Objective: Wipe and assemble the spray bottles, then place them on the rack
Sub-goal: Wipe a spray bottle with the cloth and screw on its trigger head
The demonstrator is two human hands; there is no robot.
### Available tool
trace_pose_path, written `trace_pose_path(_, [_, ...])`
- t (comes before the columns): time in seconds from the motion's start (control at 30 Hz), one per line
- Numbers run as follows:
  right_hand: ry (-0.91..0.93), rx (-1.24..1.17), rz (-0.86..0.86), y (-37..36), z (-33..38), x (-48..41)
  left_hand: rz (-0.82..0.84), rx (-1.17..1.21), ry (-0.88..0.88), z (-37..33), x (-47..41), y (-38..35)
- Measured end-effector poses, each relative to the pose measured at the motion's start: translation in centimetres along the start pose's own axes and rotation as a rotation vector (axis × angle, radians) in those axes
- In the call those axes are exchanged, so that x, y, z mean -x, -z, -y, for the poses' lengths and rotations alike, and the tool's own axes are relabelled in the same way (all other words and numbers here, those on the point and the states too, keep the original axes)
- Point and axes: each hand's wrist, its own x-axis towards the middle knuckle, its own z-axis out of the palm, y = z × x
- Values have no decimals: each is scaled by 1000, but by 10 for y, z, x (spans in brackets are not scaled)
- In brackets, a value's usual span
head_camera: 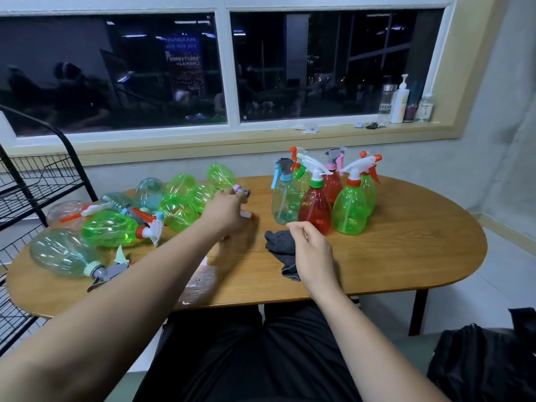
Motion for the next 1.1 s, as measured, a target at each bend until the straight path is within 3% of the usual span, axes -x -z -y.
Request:
trace_pose_path(0.1, [-4, -1, 8, 0, 1, 0, 44, 23, 25, 20, 6, 5])
trace_pose_path(0.4, [26, 7, 13, 0, 0, 0, -92, -6, 27, 56, 71, 28])
trace_pose_path(0.6, [26, 17, 11, 0, 1, 1, -109, -37, 21, 46, 102, 19])
trace_pose_path(1.1, [26, 7, 19, -1, 1, 2, -128, 221, 51, 21, 120, 5])
